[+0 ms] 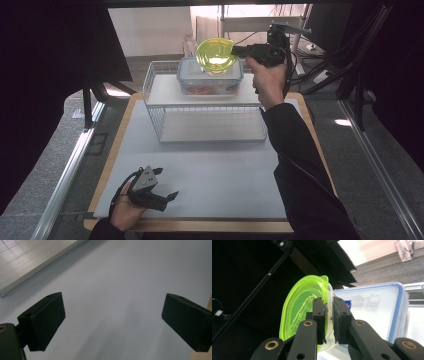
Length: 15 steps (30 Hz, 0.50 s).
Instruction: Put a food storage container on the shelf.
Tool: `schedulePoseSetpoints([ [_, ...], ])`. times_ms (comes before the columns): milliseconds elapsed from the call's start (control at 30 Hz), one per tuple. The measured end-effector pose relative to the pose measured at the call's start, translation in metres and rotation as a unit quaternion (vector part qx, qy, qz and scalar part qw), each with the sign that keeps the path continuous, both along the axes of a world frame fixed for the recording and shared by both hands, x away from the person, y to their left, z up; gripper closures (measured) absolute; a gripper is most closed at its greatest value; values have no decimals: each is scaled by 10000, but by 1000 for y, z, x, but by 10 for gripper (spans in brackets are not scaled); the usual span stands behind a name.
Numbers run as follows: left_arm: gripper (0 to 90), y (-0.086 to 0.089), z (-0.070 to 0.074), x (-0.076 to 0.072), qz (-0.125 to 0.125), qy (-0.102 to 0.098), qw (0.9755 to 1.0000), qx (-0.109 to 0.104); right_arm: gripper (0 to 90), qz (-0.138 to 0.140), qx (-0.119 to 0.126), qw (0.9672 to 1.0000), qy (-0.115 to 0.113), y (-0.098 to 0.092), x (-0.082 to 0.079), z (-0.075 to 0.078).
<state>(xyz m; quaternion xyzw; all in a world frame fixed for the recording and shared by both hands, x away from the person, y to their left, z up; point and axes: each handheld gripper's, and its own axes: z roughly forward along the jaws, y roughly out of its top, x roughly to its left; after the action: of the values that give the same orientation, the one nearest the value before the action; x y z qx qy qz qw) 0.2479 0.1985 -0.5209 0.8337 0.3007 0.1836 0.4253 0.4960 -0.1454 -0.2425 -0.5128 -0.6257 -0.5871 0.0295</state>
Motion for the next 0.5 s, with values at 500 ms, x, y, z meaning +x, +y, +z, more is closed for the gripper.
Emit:
schedulePoseSetpoints([
  [500,49,1,1,0,-51,-14,10000,20,816,-342,-32,9993,173,22,21,-5],
])
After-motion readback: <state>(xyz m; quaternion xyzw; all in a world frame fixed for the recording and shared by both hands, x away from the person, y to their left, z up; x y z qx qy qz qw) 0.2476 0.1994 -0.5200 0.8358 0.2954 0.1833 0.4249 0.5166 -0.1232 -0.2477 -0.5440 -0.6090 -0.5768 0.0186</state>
